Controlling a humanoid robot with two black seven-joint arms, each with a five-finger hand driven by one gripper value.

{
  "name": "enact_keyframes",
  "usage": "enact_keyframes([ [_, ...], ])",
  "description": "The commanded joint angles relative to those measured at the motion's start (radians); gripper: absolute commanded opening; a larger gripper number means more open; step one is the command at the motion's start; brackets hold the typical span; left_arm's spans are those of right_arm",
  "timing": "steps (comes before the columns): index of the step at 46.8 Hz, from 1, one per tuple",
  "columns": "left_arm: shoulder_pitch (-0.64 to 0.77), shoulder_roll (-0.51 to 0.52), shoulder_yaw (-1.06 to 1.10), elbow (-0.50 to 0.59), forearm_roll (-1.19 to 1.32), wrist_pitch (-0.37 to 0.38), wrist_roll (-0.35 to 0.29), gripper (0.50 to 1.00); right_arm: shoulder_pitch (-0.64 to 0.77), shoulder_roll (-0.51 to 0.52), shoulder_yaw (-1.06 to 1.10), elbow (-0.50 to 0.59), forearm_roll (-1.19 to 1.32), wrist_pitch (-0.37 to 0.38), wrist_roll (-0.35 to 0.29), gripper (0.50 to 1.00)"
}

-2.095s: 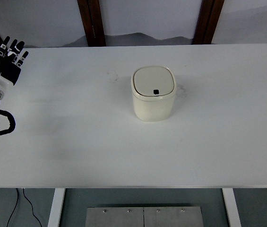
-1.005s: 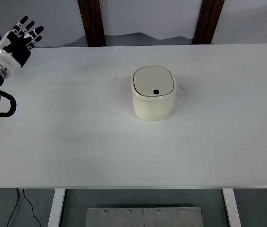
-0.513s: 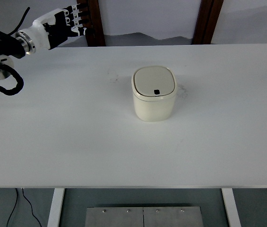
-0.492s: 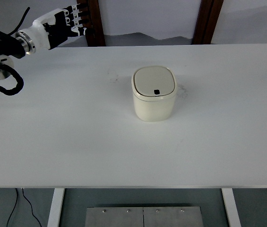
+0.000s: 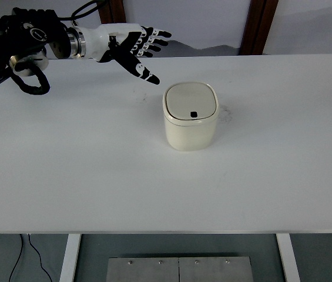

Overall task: Open trash can
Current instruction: 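Reach the left hand forward toward the cream trash can lid, then lower the left hand onto the lid over the push button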

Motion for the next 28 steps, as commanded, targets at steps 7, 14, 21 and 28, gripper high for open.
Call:
enact_keyframes([
  [7, -0.036, -0.067, 0.0, -0.014, 0.101, -0.074, 0.063, 1.0, 0.0, 0.0, 0.0, 0.0, 0.0, 0.0, 0.0, 0.991],
  [14, -0.068, -0.096, 0.0, -0.014, 0.187, -0.136, 0.073, 1.0, 0.0, 0.0, 0.0, 0.0, 0.0, 0.0, 0.0, 0.991],
  [21, -0.093, -0.125, 0.0, -0.014, 0.245, -0.227, 0.102, 1.0, 0.0, 0.0, 0.0, 0.0, 0.0, 0.0, 0.0, 0.991],
  [28, -0.111, -0.144, 0.0, -0.014, 0.253, -0.26, 0.129, 1.0, 0.0, 0.0, 0.0, 0.0, 0.0, 0.0, 0.0, 0.991],
])
